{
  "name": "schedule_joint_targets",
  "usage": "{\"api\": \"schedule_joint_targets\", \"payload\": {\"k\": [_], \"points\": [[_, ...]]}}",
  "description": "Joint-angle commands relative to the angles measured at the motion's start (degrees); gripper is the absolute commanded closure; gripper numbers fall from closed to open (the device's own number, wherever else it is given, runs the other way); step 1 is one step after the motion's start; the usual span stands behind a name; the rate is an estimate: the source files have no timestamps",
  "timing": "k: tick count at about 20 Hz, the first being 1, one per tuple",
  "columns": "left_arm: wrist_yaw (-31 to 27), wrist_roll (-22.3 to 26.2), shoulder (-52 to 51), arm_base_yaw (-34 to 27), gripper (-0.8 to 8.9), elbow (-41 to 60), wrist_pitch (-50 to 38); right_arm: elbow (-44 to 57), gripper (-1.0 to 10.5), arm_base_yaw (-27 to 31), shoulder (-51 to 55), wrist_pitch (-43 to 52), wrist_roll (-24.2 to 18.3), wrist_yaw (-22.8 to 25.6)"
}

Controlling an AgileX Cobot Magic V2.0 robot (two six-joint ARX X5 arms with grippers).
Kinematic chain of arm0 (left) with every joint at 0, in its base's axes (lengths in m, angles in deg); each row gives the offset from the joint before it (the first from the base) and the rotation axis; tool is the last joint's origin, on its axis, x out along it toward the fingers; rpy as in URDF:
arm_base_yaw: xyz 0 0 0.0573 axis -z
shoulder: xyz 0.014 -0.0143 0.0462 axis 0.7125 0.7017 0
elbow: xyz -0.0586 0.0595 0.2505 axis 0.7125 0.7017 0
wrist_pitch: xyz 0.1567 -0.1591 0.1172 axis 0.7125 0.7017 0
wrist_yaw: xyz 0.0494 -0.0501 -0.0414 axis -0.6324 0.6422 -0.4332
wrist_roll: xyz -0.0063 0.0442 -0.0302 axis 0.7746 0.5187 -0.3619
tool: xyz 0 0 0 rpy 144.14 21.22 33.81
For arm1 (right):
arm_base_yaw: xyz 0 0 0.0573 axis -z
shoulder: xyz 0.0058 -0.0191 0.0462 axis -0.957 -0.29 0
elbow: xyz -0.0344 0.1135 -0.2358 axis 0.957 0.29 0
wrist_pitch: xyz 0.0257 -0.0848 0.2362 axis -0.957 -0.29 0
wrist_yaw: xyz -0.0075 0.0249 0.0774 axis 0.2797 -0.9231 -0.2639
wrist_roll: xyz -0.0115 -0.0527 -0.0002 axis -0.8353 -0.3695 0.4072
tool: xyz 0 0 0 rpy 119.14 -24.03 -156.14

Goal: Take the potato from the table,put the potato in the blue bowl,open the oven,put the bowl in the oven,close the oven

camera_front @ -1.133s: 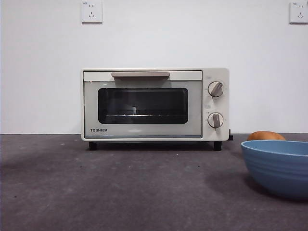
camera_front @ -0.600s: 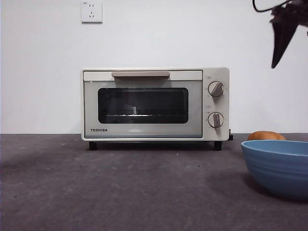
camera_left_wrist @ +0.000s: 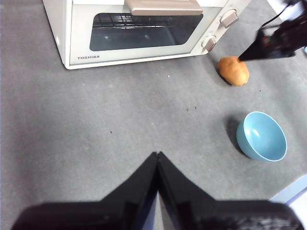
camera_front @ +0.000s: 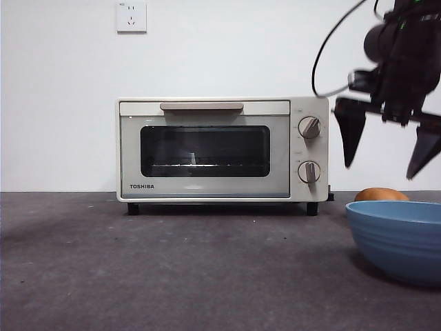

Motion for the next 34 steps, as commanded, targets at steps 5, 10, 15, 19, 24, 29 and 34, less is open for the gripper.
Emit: {"api": "schedule_joint_targets", "payload": {"k": [5, 10, 15, 19, 24, 29, 34], "points": [[0.24, 0.68, 0.61, 0.13, 8.18, 0.02, 0.28, -0.13, 1.9, 0.28, -5.09, 3.45, 1.46, 1.44], [0.24, 0.63, 1.14, 0.15, 8.18, 0.02, 0.46, -0.09, 2.0, 0.22, -7.96, 3.15, 1.99, 2.25], [0.22, 0.66, 1.14, 0.15, 8.18, 0.02, 0.72, -0.09, 6.7, 0.22, -8.02, 2.91, 3.04, 2.97], [0.22, 0.66, 1.18, 0.15, 8.18, 0.02, 0.98, -0.07, 9.6, 0.22, -8.02, 2.25, 2.62, 2.01], [0.24, 0.66, 1.18, 0.15, 8.18, 0.02, 1.27, -1.31, 9.5, 0.66, -6.67, -2.80, 2.38, 2.62], [0.24, 0.70, 1.20, 0.15, 8.18, 0.02, 1.25, -3.76, 9.5, 0.52, 0.63, -13.03, 1.97, 2.60], [0.24, 1.40, 1.22, 0.15, 8.18, 0.02, 1.36, -3.56, 9.5, -0.31, 7.67, -22.21, 1.95, 2.45]]}}
